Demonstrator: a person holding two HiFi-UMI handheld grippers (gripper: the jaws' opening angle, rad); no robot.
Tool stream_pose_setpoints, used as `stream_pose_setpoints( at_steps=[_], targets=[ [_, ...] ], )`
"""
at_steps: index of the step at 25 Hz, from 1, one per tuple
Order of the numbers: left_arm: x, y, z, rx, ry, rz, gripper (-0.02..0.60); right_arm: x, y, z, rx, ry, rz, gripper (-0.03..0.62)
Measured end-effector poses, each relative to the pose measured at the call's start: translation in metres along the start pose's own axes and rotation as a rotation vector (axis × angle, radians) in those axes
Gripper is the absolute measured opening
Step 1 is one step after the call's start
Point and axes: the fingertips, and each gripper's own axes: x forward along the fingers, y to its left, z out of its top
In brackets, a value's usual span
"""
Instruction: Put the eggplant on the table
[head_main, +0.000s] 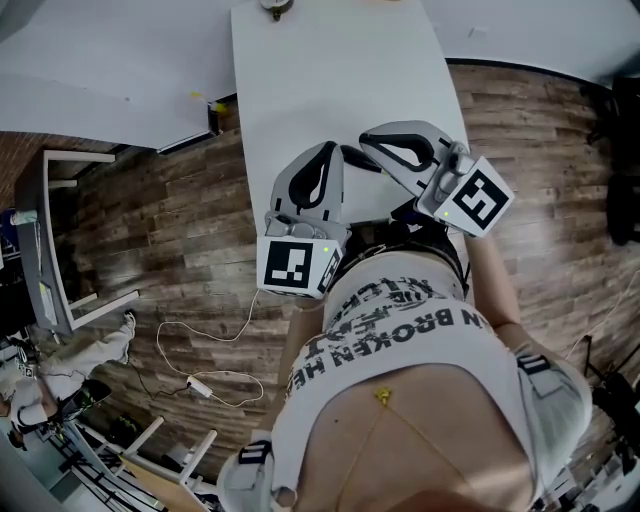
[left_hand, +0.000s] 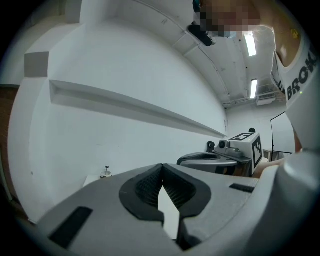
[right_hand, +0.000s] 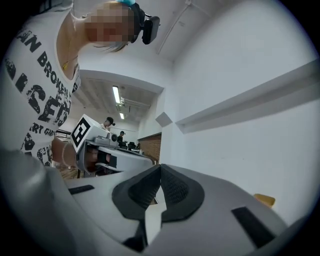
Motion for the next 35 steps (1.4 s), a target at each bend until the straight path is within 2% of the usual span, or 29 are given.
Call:
stream_pose_setpoints(
  at_steps=[15, 35],
  targets=[
    [0.0015, -0.0058, 0.0030, 0.006, -0.011, -0.017, 0.006, -0.0036, -0.0051, 0.0009, 0.015, -0.005, -0.042, 0.008],
    [0.0019, -0.0084, -0.0004, -0.004, -0.001, -0.022, 0.006, -0.0068, -0.0054, 0.0027, 0.021, -0.004, -0.042, 0.008]
  ],
)
